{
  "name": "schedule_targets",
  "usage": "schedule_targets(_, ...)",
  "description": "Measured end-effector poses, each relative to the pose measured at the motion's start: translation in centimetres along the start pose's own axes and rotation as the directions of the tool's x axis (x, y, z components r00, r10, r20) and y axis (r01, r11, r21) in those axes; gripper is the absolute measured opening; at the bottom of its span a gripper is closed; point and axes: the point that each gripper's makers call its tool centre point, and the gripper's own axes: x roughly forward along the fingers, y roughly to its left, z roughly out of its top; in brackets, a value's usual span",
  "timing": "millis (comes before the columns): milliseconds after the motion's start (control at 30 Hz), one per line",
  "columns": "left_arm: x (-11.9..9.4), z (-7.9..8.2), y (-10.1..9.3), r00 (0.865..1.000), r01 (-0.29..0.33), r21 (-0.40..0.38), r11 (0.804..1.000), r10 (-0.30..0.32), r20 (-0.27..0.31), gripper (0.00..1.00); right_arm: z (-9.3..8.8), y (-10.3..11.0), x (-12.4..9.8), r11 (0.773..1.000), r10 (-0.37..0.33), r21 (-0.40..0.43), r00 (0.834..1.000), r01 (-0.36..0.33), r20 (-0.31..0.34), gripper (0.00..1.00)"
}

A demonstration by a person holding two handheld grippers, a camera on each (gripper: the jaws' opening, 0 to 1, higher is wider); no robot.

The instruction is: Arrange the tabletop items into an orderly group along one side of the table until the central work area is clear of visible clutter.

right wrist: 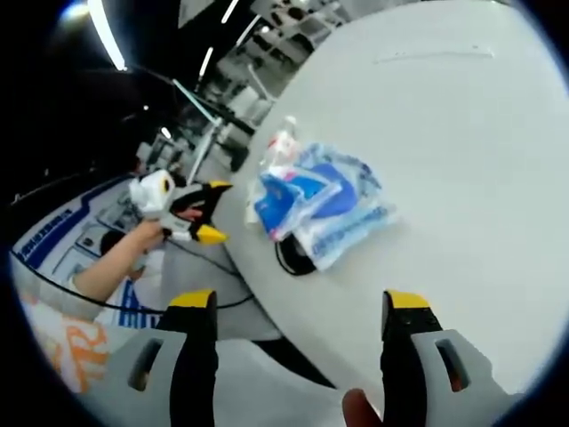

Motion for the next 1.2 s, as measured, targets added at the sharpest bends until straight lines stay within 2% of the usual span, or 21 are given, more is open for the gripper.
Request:
schedule_targets(700, 0.8, 0.2, 0.0, 1.0, -0.013, 0.001, 1.0, 0.013, 0.0, 0.86, -0.3, -0.1, -0.1, 1.0, 0.006, 0.026, 1.0, -0.006, 0.0, 0.73)
schedule_targets(1200, 2.0, 0.2, 0.0, 1.0, -0.004, 0.037, 0.999, 0.005, -0.028, 0.83, -0.6, -0.1, -0.1, 1.0, 0.006, 0.027, 1.0, -0.006, -0.015, 0.71)
